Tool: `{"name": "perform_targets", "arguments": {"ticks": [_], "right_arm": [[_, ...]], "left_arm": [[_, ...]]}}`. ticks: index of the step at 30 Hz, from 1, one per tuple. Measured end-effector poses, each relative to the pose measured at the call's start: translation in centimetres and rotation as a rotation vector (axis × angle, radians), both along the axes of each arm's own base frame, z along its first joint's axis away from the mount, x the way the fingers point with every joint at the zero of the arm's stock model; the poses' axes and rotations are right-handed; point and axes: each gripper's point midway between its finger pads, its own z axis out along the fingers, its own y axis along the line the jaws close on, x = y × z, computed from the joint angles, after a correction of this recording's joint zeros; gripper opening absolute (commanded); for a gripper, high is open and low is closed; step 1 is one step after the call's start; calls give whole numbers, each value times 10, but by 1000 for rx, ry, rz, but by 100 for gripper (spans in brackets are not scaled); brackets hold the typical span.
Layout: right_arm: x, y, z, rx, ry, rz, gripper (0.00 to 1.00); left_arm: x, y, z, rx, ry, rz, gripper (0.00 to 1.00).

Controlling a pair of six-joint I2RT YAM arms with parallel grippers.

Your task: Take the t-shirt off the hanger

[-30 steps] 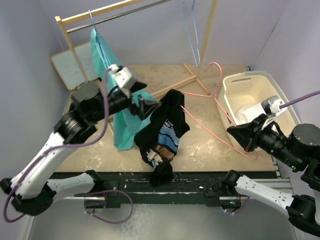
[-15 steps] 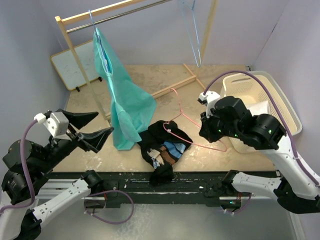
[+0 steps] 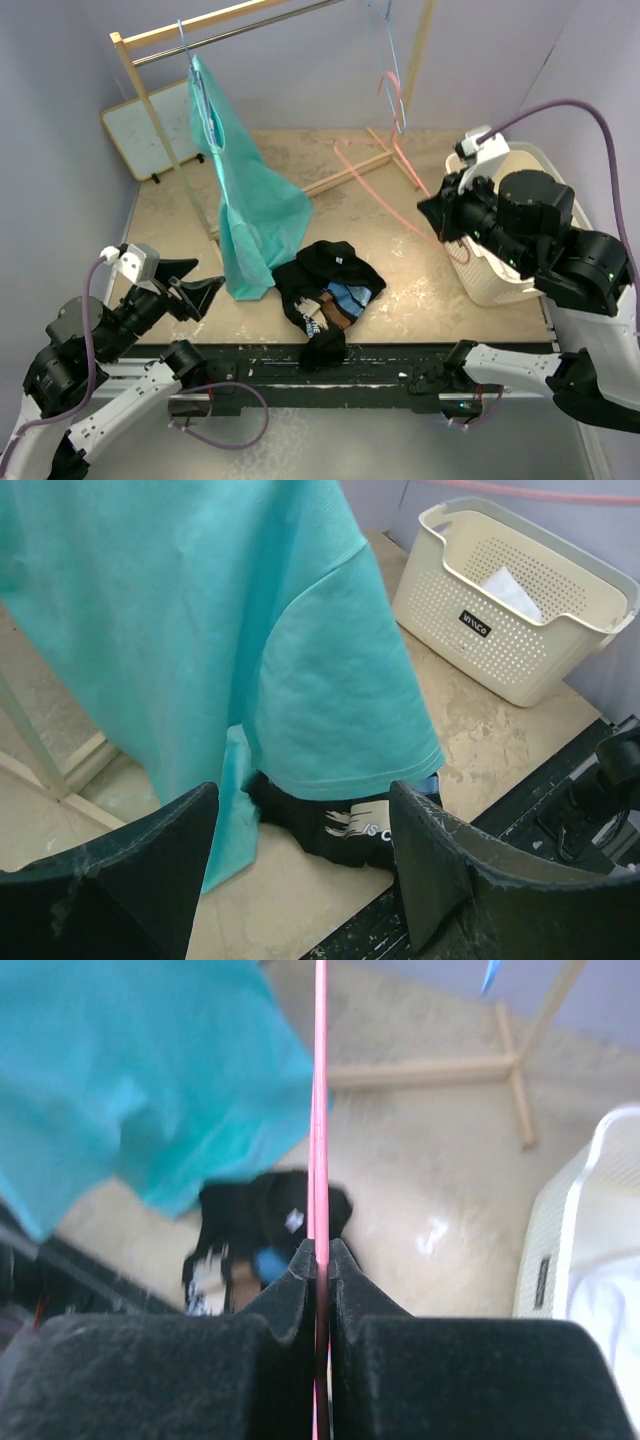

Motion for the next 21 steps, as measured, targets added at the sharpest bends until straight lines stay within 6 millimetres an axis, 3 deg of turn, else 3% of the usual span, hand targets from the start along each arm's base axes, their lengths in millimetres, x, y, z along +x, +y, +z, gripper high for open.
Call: {"name": "perform_targets", "arguments": {"ticks": [4, 8, 12, 15, 16, 19, 21], "right_arm": [[42, 8, 36, -4, -161, -94, 0], [90, 31, 64, -29, -274, -167, 0], [144, 58, 68, -44, -318, -205, 0], [180, 60, 59, -18, -305, -223, 0], [196, 40, 57, -14, -301, -276, 0], [219, 17, 60, 27, -314, -334, 0], [223, 11, 68, 61, -337, -340, 0]], "left_arm": [[-5, 8, -13, -52, 23, 28, 72], [-10, 15, -15, -120, 25, 50, 71], [-12, 19, -23, -153, 37, 71, 69], [-10, 21, -24, -167, 46, 87, 68], [-10, 21, -24, -168, 47, 89, 67], [-10, 21, -24, -170, 48, 89, 67], [-9, 20, -26, -167, 51, 89, 67]]}}
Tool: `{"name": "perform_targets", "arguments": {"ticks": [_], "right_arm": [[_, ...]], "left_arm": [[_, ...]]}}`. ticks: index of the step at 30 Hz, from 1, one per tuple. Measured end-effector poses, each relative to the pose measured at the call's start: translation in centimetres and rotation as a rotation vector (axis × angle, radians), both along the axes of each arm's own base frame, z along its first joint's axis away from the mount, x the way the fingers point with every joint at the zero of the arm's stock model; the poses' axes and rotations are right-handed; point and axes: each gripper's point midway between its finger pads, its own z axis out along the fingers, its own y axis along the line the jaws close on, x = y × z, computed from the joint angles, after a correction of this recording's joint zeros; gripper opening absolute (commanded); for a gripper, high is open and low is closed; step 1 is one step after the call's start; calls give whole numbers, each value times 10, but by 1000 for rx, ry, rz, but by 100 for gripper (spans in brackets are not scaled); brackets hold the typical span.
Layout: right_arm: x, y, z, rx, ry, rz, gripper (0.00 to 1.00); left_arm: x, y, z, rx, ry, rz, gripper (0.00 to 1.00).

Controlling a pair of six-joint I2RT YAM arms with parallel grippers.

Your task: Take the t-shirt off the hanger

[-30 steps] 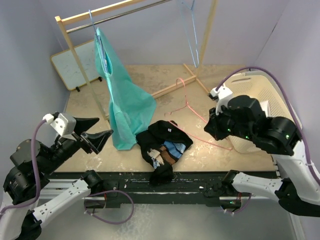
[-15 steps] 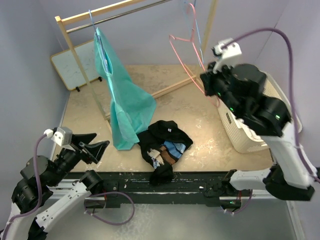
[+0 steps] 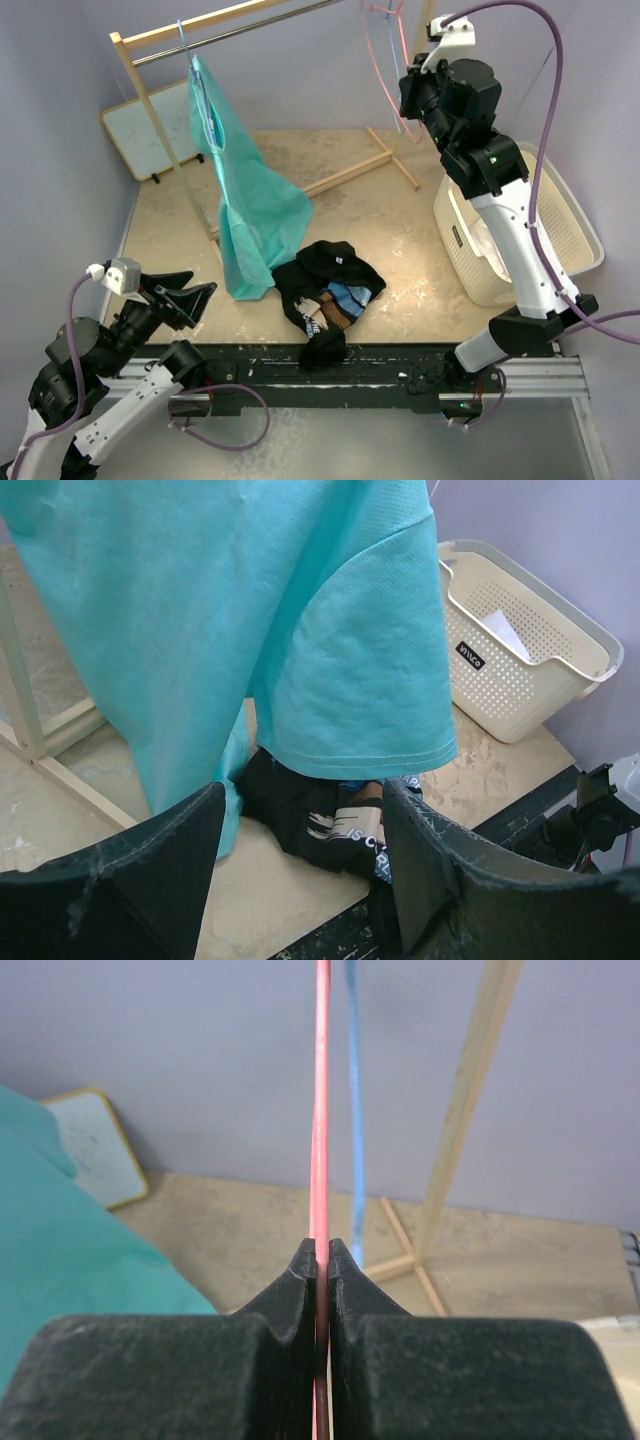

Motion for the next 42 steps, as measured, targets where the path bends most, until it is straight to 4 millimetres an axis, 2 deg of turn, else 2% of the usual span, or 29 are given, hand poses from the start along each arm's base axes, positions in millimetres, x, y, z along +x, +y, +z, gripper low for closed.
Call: {"name": "perform_targets", "arguments": {"ticks": [6, 8, 22, 23, 24, 26, 28, 29, 31, 33, 36, 39, 41, 42], "right_arm": [[-8, 17, 31, 70, -80, 105, 0], [-7, 24, 35, 85, -83, 134, 0], [43, 76, 1, 110, 4, 249, 0], [43, 78, -2, 112, 14, 256, 2], [43, 79, -7, 113, 26, 261, 9], [41, 80, -14, 118, 44, 264, 33], [33, 77, -30, 121, 78, 265, 46], [28, 75, -38, 121, 94, 267, 59], [11, 69, -54, 121, 125, 275, 70], [-8, 60, -67, 122, 152, 275, 76], [-43, 45, -75, 133, 150, 288, 84], [-77, 36, -81, 162, 150, 327, 86], [-98, 34, -94, 179, 165, 361, 86], [-109, 36, -109, 182, 188, 381, 86]], "left_arm": [[1, -1, -3, 4, 5, 0, 67], [1, -1, -3, 4, 5, 0, 67], [-1, 5, 0, -29, -2, 22, 66], [-1, 5, 0, -32, -2, 23, 66], [-1, 6, 0, -33, -3, 24, 67], [-1, 6, 1, -35, -5, 25, 70], [-2, 7, 1, -37, -6, 26, 75], [-2, 7, 1, -37, -6, 26, 78], [-1, 7, 1, -37, -5, 29, 81], [-1, 7, 1, -38, -5, 31, 82], [-1, 8, 1, -39, -3, 34, 83], [0, 8, 0, -38, -3, 40, 83], [0, 9, 0, -41, 0, 44, 83], [0, 9, 0, -42, 2, 46, 83]]}}
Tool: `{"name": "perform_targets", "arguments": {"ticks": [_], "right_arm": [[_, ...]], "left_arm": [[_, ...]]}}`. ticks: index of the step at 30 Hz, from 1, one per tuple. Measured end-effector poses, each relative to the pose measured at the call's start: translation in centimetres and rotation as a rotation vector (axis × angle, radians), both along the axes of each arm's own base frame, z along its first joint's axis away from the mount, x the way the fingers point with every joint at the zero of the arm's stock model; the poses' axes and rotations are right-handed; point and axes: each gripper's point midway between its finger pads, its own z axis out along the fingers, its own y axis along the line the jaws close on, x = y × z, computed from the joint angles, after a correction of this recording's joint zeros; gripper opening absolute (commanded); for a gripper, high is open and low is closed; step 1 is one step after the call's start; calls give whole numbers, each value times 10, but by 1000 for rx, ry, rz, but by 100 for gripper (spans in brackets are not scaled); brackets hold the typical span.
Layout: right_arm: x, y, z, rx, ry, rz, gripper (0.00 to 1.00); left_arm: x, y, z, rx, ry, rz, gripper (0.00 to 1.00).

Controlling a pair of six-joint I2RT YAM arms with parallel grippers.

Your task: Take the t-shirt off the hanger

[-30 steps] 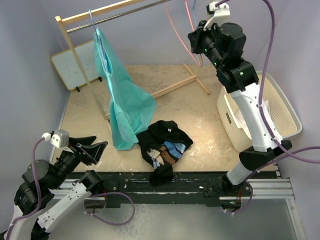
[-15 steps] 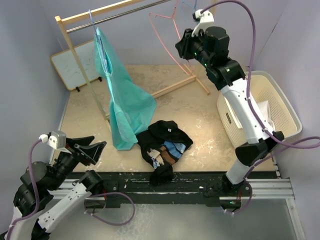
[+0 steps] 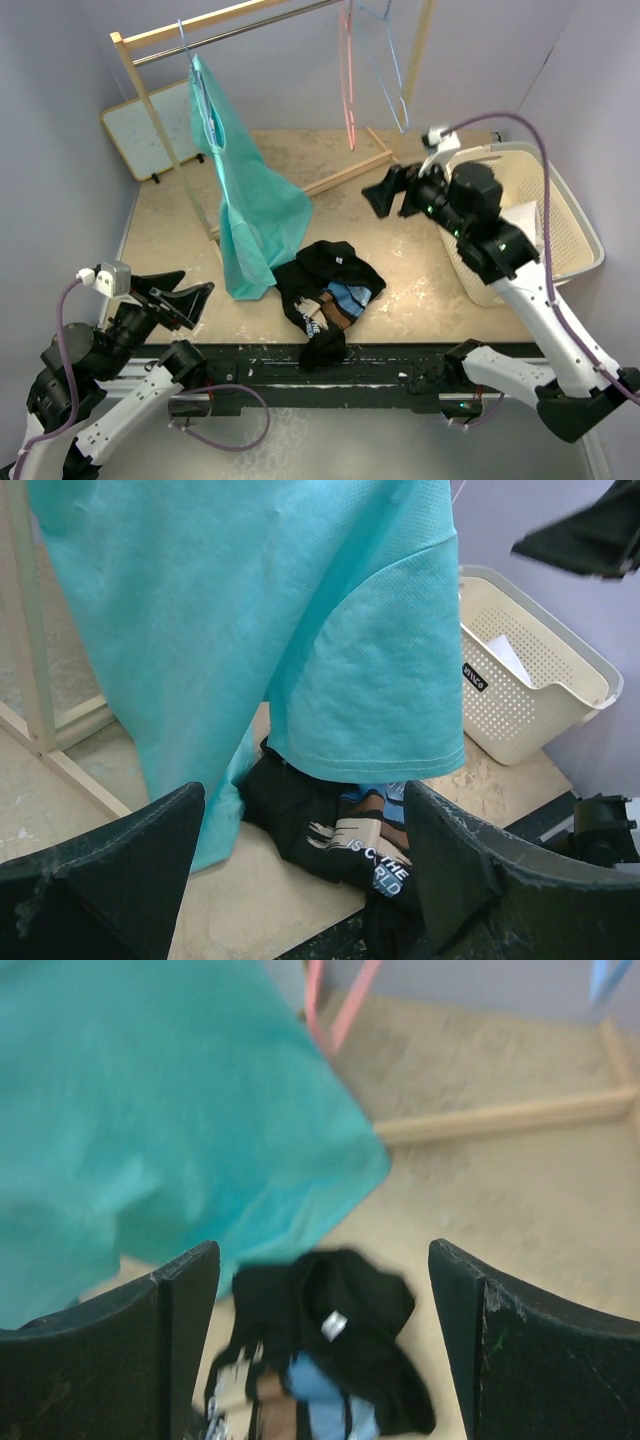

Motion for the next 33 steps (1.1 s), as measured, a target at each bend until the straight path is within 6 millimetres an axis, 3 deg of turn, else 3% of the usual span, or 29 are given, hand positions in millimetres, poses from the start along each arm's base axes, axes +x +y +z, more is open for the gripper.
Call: {"name": "perform_targets", "arguments": {"ticks": [2, 5, 7, 9, 11, 14, 18, 23, 28, 33], "right_arm": [[-16, 7, -37, -15, 68, 38, 88], [-48, 33, -110, -77, 217, 134, 98], [-70, 50, -163, -146, 324, 193, 99], [-93, 57, -219, -239, 439, 236, 99], [-110, 55, -256, -297, 519, 257, 99], [-121, 52, -277, -312, 565, 266, 99], [-125, 68, -270, -270, 533, 316, 99], [-148, 98, -271, -268, 517, 411, 99], [-170, 121, -300, -366, 561, 441, 99], [-173, 128, -336, -481, 606, 387, 99]], "left_arm": [[0, 0, 0, -4, 4, 3, 83], [0, 1, -1, -4, 7, 6, 83], [1, 1, -1, -3, 9, 6, 83], [2, 0, -2, 1, 13, 9, 83], [4, -1, -3, 9, 22, 10, 83], [6, -3, -6, 22, 36, 13, 82], [7, -2, -8, 29, 45, 22, 82], [8, -1, -9, 25, 50, 32, 82], [9, 0, -9, 25, 52, 37, 82], [9, 0, -9, 24, 53, 40, 82]]}}
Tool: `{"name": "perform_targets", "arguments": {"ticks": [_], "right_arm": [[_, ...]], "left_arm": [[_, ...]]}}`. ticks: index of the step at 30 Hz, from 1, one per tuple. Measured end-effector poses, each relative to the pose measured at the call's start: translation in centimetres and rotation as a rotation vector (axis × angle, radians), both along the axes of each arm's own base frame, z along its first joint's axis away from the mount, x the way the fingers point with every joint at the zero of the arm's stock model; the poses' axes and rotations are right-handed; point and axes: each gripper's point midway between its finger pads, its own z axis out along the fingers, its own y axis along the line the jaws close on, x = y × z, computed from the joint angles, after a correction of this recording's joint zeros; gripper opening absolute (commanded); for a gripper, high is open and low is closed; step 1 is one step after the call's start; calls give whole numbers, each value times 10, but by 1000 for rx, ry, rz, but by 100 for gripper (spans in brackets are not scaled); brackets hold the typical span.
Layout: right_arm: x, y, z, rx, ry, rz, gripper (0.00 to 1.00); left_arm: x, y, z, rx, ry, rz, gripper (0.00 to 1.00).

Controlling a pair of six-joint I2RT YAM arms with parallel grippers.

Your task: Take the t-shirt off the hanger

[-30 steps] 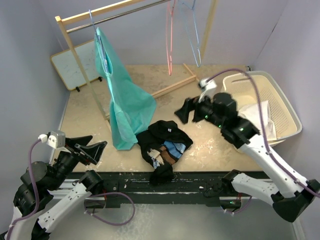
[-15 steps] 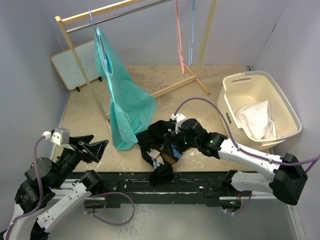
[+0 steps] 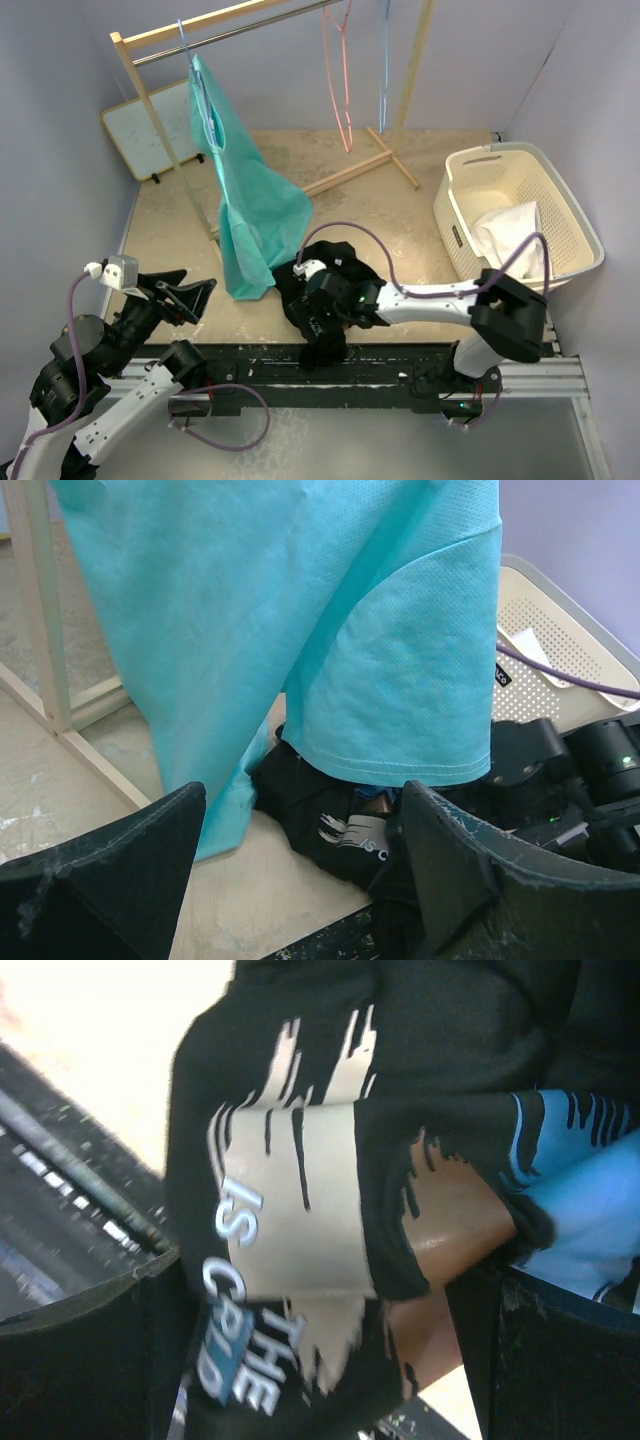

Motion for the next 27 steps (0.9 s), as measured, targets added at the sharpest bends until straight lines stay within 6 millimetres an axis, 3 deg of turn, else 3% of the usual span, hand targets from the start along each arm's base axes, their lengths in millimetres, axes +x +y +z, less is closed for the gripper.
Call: {"name": "perform_targets", "arguments": {"ticks": [2, 4, 7, 12, 14, 16, 20, 25, 27], "right_arm": [[5, 1, -16, -60, -9, -34, 89], [13, 3, -19, -101, -29, -84, 66], [27, 7, -22, -128, -69, -157, 0], [48, -13, -6, -118, -107, -301, 0], [62, -31, 10, -96, -115, -364, 0], [88, -58, 38, -36, -135, -469, 0], [146, -139, 120, 123, -274, -733, 0], [180, -227, 234, 175, -488, -948, 0], [191, -257, 270, 176, -556, -1022, 0]], "left_arm": [[0, 0, 0, 0, 0, 2, 82], [1, 1, 0, -1, 0, 6, 82], [1, 1, 0, -6, 3, 9, 82], [1, 2, 0, -7, 3, 14, 82], [1, 2, 0, -7, 3, 14, 82], [1, 2, 0, -8, 4, 14, 82], [1, 2, 0, -13, 5, 15, 82], [1, 2, 0, -13, 6, 15, 82], [1, 2, 0, -13, 5, 15, 82]]}}
